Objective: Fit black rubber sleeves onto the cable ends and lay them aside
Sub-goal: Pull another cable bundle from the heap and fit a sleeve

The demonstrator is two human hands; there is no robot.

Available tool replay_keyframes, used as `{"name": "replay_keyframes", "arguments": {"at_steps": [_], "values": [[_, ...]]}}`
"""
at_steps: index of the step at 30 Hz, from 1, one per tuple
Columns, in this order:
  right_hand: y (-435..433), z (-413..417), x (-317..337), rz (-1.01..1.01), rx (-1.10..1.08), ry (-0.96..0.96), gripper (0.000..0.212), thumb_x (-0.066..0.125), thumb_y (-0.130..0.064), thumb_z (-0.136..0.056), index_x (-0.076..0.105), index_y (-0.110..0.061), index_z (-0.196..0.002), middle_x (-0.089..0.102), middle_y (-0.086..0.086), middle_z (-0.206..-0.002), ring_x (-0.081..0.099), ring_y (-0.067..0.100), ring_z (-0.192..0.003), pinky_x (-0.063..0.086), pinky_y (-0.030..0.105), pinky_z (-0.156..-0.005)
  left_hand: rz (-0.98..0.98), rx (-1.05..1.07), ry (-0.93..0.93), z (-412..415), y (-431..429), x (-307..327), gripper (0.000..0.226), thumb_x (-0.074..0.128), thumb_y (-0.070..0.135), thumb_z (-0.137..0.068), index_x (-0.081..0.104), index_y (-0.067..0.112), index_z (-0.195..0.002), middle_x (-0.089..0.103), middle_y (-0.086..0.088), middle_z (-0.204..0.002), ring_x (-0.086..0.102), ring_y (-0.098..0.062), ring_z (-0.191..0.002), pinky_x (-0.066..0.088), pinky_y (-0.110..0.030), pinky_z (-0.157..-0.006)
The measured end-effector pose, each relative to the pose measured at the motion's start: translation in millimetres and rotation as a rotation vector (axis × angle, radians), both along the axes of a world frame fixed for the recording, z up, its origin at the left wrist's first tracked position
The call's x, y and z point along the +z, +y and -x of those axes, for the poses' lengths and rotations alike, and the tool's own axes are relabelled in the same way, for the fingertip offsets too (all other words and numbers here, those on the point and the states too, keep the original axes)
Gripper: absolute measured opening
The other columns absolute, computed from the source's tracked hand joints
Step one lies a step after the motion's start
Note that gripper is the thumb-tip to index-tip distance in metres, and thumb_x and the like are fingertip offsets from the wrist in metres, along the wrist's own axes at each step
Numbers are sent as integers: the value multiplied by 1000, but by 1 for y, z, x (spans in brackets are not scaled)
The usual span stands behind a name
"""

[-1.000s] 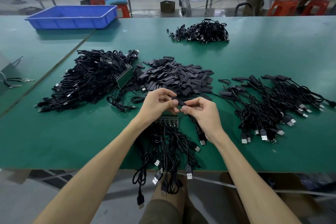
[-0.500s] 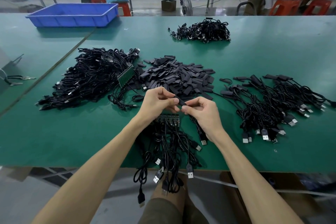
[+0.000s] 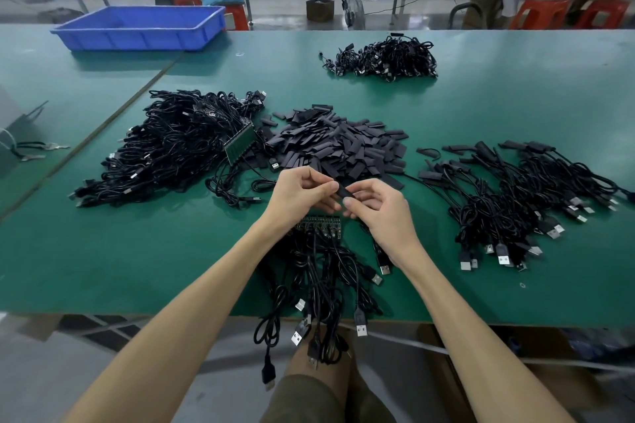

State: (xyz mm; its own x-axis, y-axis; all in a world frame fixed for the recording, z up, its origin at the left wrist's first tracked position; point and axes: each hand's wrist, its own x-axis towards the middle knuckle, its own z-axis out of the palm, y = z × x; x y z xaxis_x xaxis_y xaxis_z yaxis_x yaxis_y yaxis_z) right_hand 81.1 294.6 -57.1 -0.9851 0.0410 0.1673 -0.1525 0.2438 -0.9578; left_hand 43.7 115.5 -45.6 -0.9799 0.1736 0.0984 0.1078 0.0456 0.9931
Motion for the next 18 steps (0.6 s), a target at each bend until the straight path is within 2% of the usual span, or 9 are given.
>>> {"name": "replay_keyframes", "arguments": {"at_steps": [7, 12, 18], "values": [[1, -1, 0, 10, -13, -17, 16, 81, -5, -87, 71, -4, -100, 76, 12, -79, 73, 17, -68, 57, 22, -69, 11, -19, 5, 2, 0, -2, 21, 75, 1, -89, 66, -15, -97, 73, -23, -75, 73, -32, -64, 63, -37, -62], [3, 0, -1, 5, -18, -7, 17, 82, -5, -86, 72, -4, -100, 76, 13, -78, 74, 24, -71, 60, 27, -71, 9, -24, 16, 2, 0, -3, 21, 75, 2, -89, 65, -15, -96, 73, -25, -75, 73, -33, -64, 63, -38, -62], [2, 2, -3, 2, -21, 5, 15, 82, -4, -86, 73, -4, -98, 76, 10, -76, 74, 23, -70, 60, 26, -70, 18, -23, 32, 3, 1, -5, 19, 74, 1, -89, 65, -15, -94, 72, -25, -74, 74, -33, -64, 63, -40, -63]]}}
